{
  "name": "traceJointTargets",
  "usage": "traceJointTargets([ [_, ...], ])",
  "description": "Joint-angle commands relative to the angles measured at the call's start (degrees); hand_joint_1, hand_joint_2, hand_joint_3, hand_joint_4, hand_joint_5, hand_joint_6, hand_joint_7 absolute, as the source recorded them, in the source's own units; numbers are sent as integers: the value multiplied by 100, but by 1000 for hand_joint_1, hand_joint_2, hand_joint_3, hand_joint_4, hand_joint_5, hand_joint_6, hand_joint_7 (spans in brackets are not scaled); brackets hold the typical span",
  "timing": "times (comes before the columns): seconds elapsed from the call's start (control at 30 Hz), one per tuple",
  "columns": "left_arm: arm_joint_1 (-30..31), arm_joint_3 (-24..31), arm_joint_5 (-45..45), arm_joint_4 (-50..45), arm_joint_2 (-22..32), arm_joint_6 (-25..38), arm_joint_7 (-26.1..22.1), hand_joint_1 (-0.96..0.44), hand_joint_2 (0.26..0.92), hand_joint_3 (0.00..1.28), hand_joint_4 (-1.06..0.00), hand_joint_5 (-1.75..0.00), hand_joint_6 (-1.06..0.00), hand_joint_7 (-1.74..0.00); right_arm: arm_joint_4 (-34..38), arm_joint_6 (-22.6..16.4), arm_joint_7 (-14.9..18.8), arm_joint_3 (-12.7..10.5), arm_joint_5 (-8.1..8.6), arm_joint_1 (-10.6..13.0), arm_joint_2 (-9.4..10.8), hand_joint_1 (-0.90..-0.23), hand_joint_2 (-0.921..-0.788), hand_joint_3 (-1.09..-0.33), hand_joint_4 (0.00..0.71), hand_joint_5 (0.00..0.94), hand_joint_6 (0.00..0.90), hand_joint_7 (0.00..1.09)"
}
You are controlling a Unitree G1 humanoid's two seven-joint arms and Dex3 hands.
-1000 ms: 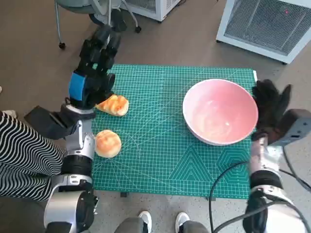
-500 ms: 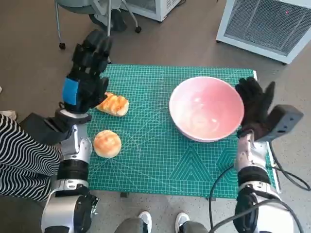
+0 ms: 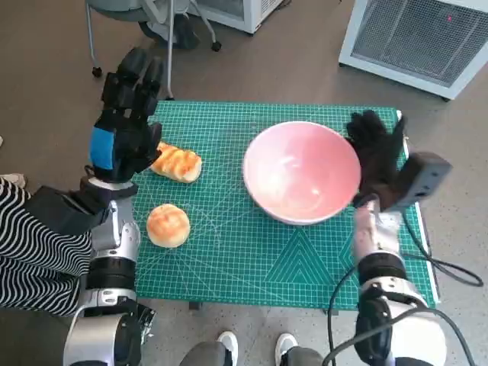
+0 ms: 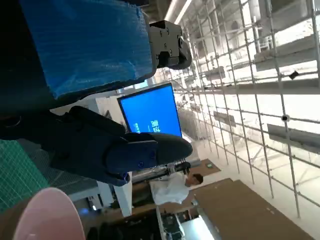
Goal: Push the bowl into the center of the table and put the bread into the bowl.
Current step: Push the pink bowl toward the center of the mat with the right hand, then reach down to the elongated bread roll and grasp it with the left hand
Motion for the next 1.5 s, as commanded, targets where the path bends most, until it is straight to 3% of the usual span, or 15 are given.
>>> traceJointTargets([
  [0.03,128,-38,82,-213,50,54,82,-672,921,439,-118,-33,1,-411,126,202,49,46,-36,-5,161,-673,-921,-818,121,0,37,352],
  [0.37,235,-71,91,-408,52,129,175,-669,921,463,-103,-21,1,-416,135,318,128,166,-106,-26,263,-699,-921,-806,112,0,27,324],
  [0.63,261,-85,71,-374,61,102,165,-663,921,466,-94,-13,1,-394,42,176,159,340,-234,-83,7,-682,-921,-826,115,2,35,311],
  [0.73,229,-91,54,-331,44,96,162,-662,921,470,-93,-12,1,-383,-76,-134,39,500,-427,-130,-126,-676,-921,-836,118,3,43,311],
  [0.83,140,-104,70,-236,4,85,188,-659,921,472,-92,-10,1,-370,-294,-717,-45,717,-666,-121,-257,-700,-921,-838,124,5,48,313],
  [1.0,-18,-165,121,-125,-87,73,263,-658,921,466,-91,-9,1,-353,-651,-1564,10,946,-862,-29,-417,-766,-921,-809,139,10,69,338],
  [1.1,-100,-218,171,-117,-136,62,318,-659,921,461,-99,-12,1,-352,-894,-1989,213,1016,-816,27,-488,-777,-921,-806,147,13,86,358],
  [1.3,-375,-326,197,-15,-239,34,250,-682,921,431,-122,-20,-9,-363,-1845,-2594,712,1066,-419,249,-447,-778,-921,-776,167,10,59,488],
  [1.5,-674,-422,159,149,-289,28,46,-722,921,399,-139,-20,-23,-375,-2841,-2596,862,1220,-294,555,-460,-799,-921,-714,193,15,47,548],
])
